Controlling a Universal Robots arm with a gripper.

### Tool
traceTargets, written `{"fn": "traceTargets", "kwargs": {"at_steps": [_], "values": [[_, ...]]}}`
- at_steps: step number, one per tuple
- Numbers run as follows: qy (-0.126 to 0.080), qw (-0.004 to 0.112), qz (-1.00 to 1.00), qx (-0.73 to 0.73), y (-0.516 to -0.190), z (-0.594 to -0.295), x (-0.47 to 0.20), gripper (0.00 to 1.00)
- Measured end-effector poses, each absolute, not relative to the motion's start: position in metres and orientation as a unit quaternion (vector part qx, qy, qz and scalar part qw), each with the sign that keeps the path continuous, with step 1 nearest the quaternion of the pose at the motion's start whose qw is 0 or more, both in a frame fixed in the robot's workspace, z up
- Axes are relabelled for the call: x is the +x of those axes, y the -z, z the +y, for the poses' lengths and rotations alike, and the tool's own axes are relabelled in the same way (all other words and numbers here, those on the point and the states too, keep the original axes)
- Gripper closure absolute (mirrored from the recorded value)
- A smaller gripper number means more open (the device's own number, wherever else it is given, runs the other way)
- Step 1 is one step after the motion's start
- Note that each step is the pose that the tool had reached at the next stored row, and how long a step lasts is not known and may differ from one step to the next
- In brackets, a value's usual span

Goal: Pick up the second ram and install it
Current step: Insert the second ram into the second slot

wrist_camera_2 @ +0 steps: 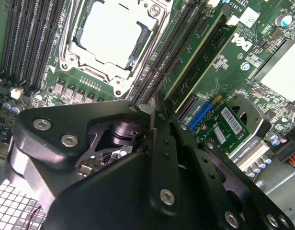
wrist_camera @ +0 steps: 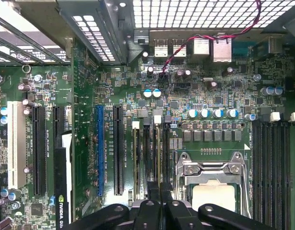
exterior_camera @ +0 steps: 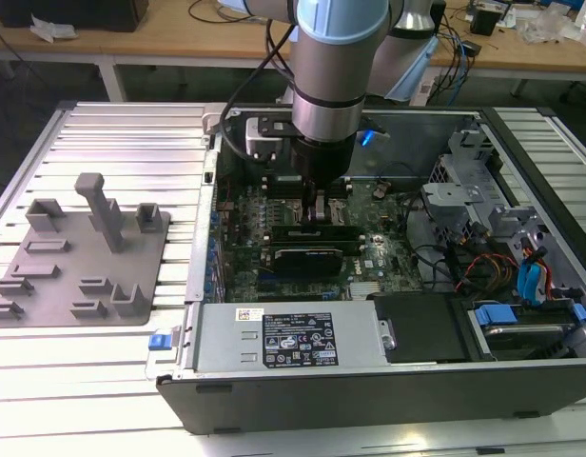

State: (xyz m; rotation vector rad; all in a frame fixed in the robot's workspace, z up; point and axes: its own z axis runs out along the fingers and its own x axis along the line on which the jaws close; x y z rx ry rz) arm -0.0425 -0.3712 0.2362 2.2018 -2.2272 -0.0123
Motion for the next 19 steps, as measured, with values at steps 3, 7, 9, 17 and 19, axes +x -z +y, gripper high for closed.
{"fn": "traceTargets", "kwargs": {"at_steps": [3, 7, 9, 17, 19], "values": [[0.004, 0.005, -0.711, 0.703, -0.2356, -0.3713, -0.0426, 0.91], [0.004, 0.004, -0.711, 0.703, -0.2349, -0.3712, -0.0425, 0.91], [0.004, 0.004, -0.711, 0.703, -0.2348, -0.3713, -0.0425, 0.91], [0.004, 0.004, -0.711, 0.703, -0.2339, -0.3713, -0.0427, 0.91], [0.004, 0.004, -0.711, 0.703, -0.2337, -0.3713, -0.0427, 0.91]]}}
